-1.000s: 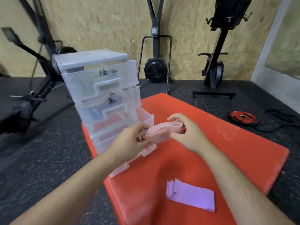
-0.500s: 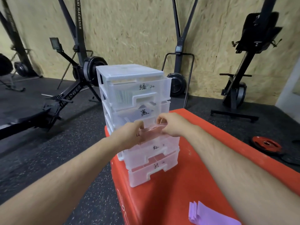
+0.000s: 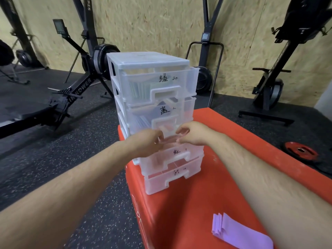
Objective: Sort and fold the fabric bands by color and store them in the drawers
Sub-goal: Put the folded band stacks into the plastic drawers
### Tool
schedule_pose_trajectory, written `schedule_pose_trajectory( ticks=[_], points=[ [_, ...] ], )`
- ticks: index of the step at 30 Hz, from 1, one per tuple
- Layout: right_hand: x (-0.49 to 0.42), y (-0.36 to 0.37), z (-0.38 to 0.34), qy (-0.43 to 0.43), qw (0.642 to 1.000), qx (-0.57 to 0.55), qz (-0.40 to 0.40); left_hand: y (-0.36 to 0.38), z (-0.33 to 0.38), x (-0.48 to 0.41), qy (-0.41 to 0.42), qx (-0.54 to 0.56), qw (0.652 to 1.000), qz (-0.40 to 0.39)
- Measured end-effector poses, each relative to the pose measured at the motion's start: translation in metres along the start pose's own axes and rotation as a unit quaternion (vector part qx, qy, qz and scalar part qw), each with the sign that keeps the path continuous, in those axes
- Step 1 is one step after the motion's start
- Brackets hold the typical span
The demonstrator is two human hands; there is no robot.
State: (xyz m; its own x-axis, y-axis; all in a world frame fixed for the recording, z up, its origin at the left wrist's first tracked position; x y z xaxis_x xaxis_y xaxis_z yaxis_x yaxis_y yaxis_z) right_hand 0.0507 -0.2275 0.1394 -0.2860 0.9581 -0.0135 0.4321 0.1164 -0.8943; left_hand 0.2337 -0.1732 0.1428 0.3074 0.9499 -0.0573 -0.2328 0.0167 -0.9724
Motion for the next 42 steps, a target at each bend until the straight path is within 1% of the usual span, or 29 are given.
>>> schedule_pose_trajectory(
  ticks=[1,2,4,5,6,7,9,12,15,19,22,25,29,32,35,37,39,42],
  points=[
    [0.009,-0.003,-0.001,-0.017,0.999,-0.003,0.048,-0.003,0.002,0.005,0.017,-0.003,0.999,0.036],
    [0.019,-0.005,-0.002,-0.044,0.993,0.002,0.113,-0.006,0.005,0.012,0.04,-0.004,0.996,0.085],
    [0.049,-0.003,-0.006,-0.1,0.963,0.011,0.252,-0.009,0.015,0.031,0.102,0.001,0.975,0.197],
    [0.066,0.003,-0.008,-0.116,0.946,0.017,0.302,-0.006,0.021,0.042,0.133,-0.006,0.962,0.238],
    [0.079,0.013,-0.008,-0.123,0.936,0.026,0.328,0.0,0.026,0.052,0.156,-0.019,0.952,0.262],
    [0.089,0.025,-0.007,-0.123,0.934,0.036,0.334,0.01,0.03,0.06,0.171,-0.033,0.947,0.271],
    [0.098,0.052,-0.003,-0.107,0.944,0.062,0.306,0.03,0.035,0.072,0.171,-0.068,0.946,0.266],
    [0.097,0.075,-0.002,-0.084,0.957,0.075,0.269,0.049,0.036,0.082,0.143,-0.13,0.947,0.255],
    [0.093,0.078,-0.009,-0.065,0.959,0.07,0.268,0.054,0.033,0.08,0.101,-0.142,0.955,0.24],
    [0.073,0.083,-0.015,-0.063,0.975,0.082,0.198,0.056,0.02,0.064,0.051,-0.146,0.968,0.2],
    [0.069,0.088,-0.015,-0.067,0.98,0.104,0.159,0.057,0.017,0.056,0.036,-0.143,0.975,0.168],
    [0.089,0.086,-0.006,-0.068,0.977,0.12,0.163,0.065,0.028,0.059,0.062,-0.134,0.975,0.168],
    [0.135,0.079,0.016,-0.049,0.977,0.134,0.161,0.083,0.061,0.071,0.117,-0.084,0.974,0.172],
    [0.182,0.072,0.039,-0.031,0.974,0.152,0.167,0.097,0.102,0.079,0.15,-0.056,0.97,0.182],
    [0.224,0.072,0.069,0.0,0.975,0.166,0.147,0.12,0.143,0.086,0.194,-0.039,0.967,0.162],
    [0.25,0.077,0.093,0.033,0.977,0.162,0.134,0.139,0.165,0.09,0.218,-0.009,0.966,0.142],
    [0.274,0.084,0.117,0.075,0.979,0.15,0.117,0.16,0.183,0.092,0.224,0.01,0.97,0.097],
    [0.304,0.099,0.149,0.134,0.98,0.137,0.051,0.189,0.202,0.09,0.188,0.001,0.982,0.0]
  ],
)
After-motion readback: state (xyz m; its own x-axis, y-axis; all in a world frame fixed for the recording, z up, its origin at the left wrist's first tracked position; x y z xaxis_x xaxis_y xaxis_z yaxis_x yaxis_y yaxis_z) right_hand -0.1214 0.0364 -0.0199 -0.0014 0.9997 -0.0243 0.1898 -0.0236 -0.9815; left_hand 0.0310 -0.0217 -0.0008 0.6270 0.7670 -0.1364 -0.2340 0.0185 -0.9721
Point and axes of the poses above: each hand's wrist, its own x-axis away from the middle knuckle, its own y-axis out of the palm, z = x × y, the point moved 5 cm from there along -x, towards the middle knuckle, and after that the axes turned 4 degrees about z, right-handed, at the moved point
